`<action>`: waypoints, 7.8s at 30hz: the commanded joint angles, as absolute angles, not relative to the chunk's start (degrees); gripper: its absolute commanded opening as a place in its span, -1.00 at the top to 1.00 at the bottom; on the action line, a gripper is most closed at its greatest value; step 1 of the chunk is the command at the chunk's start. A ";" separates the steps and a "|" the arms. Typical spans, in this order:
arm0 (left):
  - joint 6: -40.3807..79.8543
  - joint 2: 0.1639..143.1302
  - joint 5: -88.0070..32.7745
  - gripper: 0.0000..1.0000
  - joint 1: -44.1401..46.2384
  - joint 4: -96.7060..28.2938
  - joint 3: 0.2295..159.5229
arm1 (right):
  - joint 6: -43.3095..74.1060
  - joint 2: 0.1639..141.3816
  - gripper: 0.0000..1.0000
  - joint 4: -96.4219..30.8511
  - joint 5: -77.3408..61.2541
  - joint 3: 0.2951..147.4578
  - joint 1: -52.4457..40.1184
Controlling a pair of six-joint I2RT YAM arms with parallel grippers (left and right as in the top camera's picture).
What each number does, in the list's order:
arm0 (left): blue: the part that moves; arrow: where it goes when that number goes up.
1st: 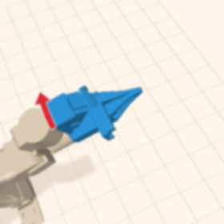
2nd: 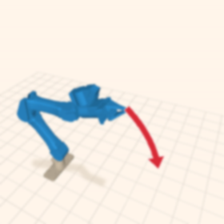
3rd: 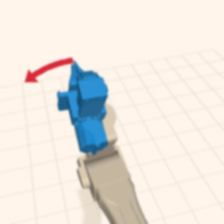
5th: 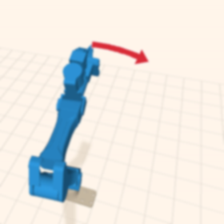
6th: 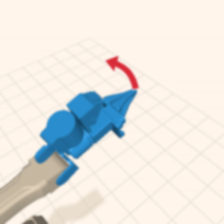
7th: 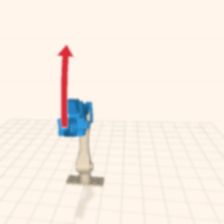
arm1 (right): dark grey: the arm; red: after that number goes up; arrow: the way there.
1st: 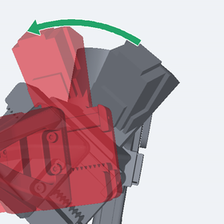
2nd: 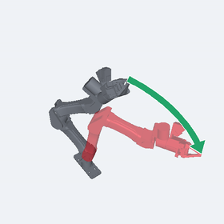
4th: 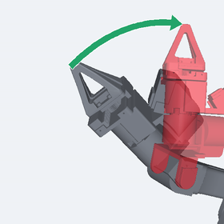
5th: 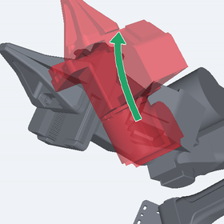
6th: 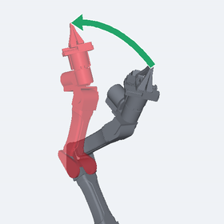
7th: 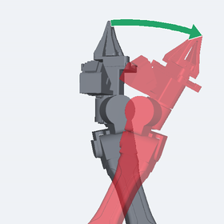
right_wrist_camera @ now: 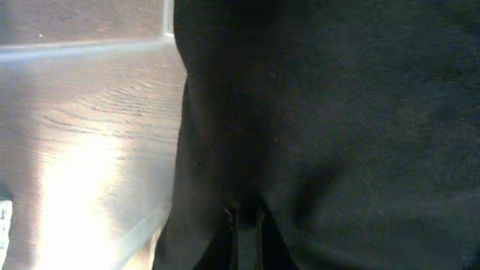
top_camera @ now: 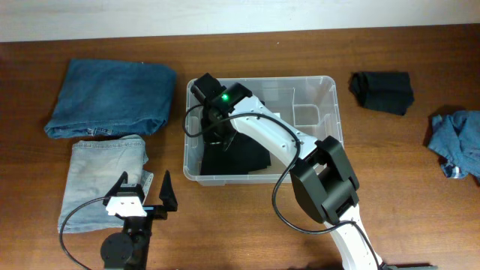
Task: Pack container
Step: 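Open the right gripper, press the shirt flat, and lift away, then move the right gripper to the blue denim garment at right edge, then grasp the blue denim garment with the right gripper and lift, then carry the blue denim garment left into the container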
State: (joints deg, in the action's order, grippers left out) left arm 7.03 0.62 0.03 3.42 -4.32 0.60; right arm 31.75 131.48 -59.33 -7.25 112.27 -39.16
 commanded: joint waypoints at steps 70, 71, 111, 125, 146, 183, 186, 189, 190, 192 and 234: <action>6.11 0.40 -0.01 -0.99 3.20 -4.78 0.51 | 25.74 127.63 0.61 -93.34 15.29 145.84 -28.95; 6.11 0.40 -0.01 -0.99 3.20 -4.78 0.51 | 25.74 127.63 0.43 -96.03 17.39 148.70 -28.01; 6.11 0.40 -0.01 -0.99 3.20 -4.78 0.51 | -7.68 115.79 -0.97 -70.76 -8.58 107.13 47.66; 6.11 0.40 -0.01 -0.99 3.20 -4.78 0.51 | -20.73 123.42 -0.97 -56.99 3.31 107.02 48.56; 6.11 0.40 -0.01 -0.99 3.20 -4.78 0.51 | -30.41 134.02 -0.97 -56.71 -17.67 107.02 56.90; 6.11 0.40 -0.01 -0.99 3.20 -4.78 0.51 | -12.91 135.13 0.71 -58.92 -30.94 108.40 49.89; 6.11 0.40 -0.01 -0.99 3.20 -4.78 0.51 | -12.93 135.04 0.92 -61.32 -40.97 110.48 49.89; 6.11 0.40 -0.01 -0.99 3.20 -4.78 0.51 | -12.93 135.04 0.92 -64.58 -51.05 113.45 49.89; 6.11 0.40 -0.01 -0.99 3.20 -4.78 0.51 | -12.93 134.98 0.92 -65.95 -54.43 114.67 49.87; 6.11 0.40 -0.01 -0.99 3.20 -4.78 0.51 | -12.95 134.89 0.92 -69.41 -61.06 117.47 49.89; 6.11 0.40 -0.01 -0.99 3.20 -4.78 0.51 | 3.09 118.34 0.92 -82.28 -36.01 121.54 -8.69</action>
